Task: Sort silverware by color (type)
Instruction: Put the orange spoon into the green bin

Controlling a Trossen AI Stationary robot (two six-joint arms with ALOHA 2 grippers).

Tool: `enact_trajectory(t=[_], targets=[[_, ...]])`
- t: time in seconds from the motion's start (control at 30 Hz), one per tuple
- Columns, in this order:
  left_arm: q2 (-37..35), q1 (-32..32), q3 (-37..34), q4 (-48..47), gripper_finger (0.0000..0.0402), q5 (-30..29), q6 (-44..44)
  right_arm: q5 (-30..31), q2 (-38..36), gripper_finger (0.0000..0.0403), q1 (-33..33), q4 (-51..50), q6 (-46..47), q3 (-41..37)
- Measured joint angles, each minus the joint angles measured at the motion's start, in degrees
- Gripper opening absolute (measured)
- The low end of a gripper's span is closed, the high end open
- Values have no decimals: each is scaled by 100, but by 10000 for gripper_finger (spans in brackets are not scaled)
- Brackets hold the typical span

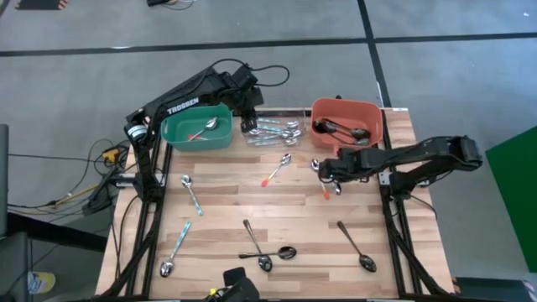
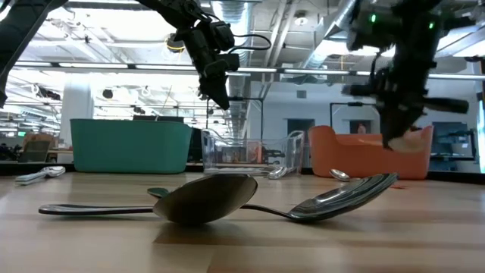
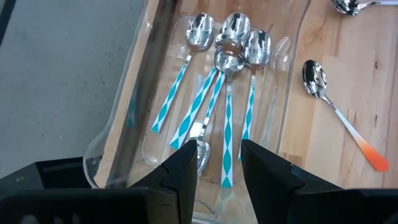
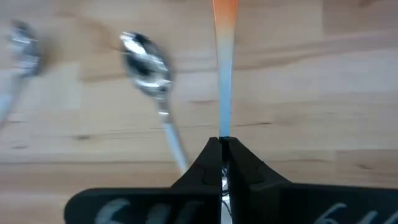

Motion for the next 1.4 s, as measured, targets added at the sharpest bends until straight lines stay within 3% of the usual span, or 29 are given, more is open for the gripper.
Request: enact_trajectory(t=[0.13,0.33,0.47,0.63,0.8,0.97,1.17,1.3,1.4], targets=[[0,0,0,0,112,0,0,548,-250,14,347,-6,-345,325],[0,0,0,16,112,-2,10,1927,-554,14,382,-13,-1316,831],[0,0,0,20,112,-2,-33,2665,-747,15,-79,-211,-2384,1057],[0,-1,0,20,112,-1,-61,2832,-890,15,-1160,-307,-4185,1095],[0,-1,0,20,112,0,-94,2760,-848,16,-2257,-257,-5712,1095],[0,-1,0,20,112,-2,-152,2280,-889,17,-2893,248,-6499,1095],[1,-1,0,20,112,-75,-296,1111,-929,17,-3200,1772,-7699,1095],[1,0,0,41,112,-131,-297,184,-845,17,-3229,2891,-7740,1095],[2,0,0,298,112,195,-158,-195,-776,17,-3132,3444,-7776,1096]])
